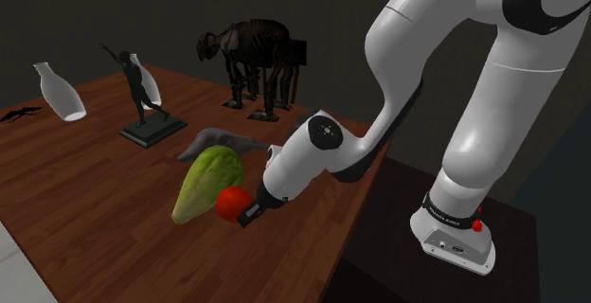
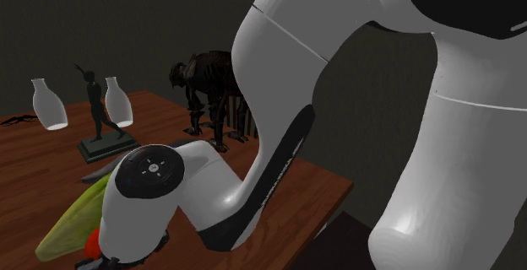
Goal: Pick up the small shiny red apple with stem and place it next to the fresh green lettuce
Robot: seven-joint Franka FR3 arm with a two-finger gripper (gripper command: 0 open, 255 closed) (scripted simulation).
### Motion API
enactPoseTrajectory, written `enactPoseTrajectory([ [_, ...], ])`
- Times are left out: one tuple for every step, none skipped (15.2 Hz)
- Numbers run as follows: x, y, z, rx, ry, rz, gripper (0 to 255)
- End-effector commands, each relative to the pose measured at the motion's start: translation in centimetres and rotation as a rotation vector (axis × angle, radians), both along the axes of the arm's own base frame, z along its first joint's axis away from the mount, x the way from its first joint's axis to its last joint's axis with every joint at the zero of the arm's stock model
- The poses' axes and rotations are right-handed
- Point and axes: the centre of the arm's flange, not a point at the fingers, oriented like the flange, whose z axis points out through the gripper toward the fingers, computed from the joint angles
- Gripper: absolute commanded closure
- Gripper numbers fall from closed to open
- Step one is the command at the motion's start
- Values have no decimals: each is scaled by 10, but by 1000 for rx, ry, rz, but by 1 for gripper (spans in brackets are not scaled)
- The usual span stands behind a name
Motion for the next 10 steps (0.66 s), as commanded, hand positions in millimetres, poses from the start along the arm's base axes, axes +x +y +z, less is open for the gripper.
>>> enactPoseTrajectory([
  [1,1,12,1,0,-3,255],
  [1,1,17,1,0,-3,255],
  [1,1,22,1,0,-3,255],
  [1,1,27,1,0,-3,255],
  [1,1,33,1,0,-3,255],
  [1,1,38,1,0,-3,255],
  [1,1,43,1,0,-3,255],
  [1,1,49,1,0,-3,255],
  [1,1,54,1,0,-3,255],
  [1,1,59,1,0,-3,255],
])
